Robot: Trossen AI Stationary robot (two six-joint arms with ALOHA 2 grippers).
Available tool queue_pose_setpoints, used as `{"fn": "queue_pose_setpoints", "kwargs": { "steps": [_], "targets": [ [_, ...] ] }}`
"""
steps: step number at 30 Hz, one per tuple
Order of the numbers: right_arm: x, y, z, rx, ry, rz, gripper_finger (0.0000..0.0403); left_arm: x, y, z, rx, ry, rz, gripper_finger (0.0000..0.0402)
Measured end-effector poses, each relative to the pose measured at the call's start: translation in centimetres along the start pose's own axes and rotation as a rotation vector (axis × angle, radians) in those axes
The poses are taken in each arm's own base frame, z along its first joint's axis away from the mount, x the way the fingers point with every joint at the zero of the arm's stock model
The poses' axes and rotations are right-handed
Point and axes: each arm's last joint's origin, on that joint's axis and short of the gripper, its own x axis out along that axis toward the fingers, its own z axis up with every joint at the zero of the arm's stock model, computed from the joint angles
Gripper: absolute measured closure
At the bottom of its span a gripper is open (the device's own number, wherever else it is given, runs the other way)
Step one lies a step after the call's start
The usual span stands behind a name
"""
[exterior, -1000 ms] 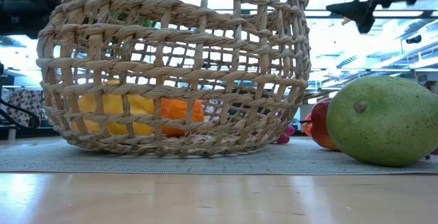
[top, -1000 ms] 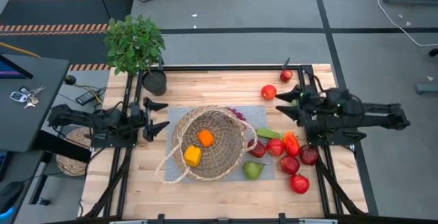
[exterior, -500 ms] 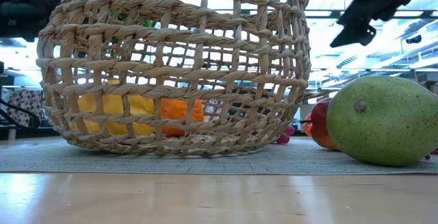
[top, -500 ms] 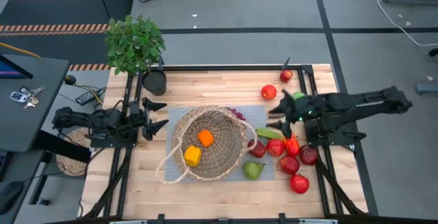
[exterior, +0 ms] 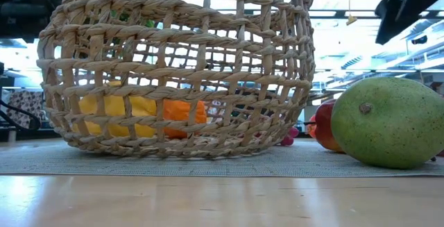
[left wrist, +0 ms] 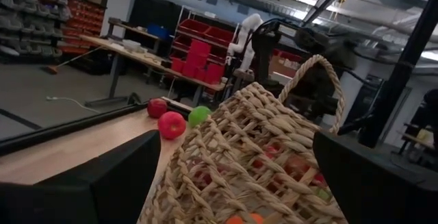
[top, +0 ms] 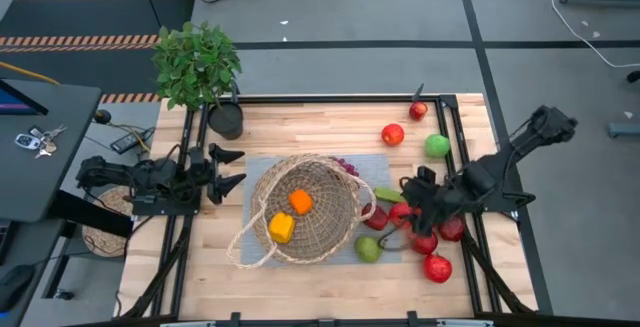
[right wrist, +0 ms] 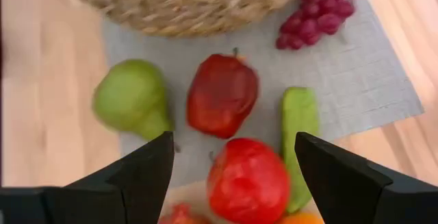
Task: Build produce basket
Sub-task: Put the green pear into the brown basket
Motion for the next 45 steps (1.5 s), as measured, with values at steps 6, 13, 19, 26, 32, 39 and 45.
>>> {"fn": "queue_pose_setpoints", "kwargs": {
  "steps": [6, 13, 19, 26, 32, 39, 45],
  "targets": [
    [0.0, 4.0, 0.5, -0.018, 0.037, 0.019, 0.0095, 0.0, 0.0, 0.0, -0.008, -0.002, -0.001, 0.0012],
    [2.2, 8.9, 0.6, -0.063, 0.036, 0.018, 0.0095, 0.0, 0.0, 0.0, -0.121, -0.001, -0.001, 0.0012],
    [4.4, 12.4, 0.3, -0.172, -0.022, -0.061, 0.0095, 0.0, 0.0, 0.0, -0.121, 0.0, -0.001, 0.0012],
    [6.8, 13.3, 0.5, -0.296, 0.011, -0.077, 0.0095, 0.0, 0.0, 0.0, -0.121, 0.0, -0.001, 0.0012],
    [7.9, 12.7, 1.2, -0.311, 0.073, -0.071, 0.0093, 0.0, 0.0, 0.0, -0.121, -0.001, -0.001, 0.0012],
    [7.8, 11.7, 2.1, -0.242, 0.082, -0.075, 0.0047, 0.0, 0.0, 0.0, -0.119, 0.0, -0.001, 0.0012],
    [8.1, 11.4, 2.4, -0.237, 0.086, -0.088, 0.0011, 0.0, 0.0, 0.0, -0.118, 0.0, -0.001, 0.0012]
  ]
}}
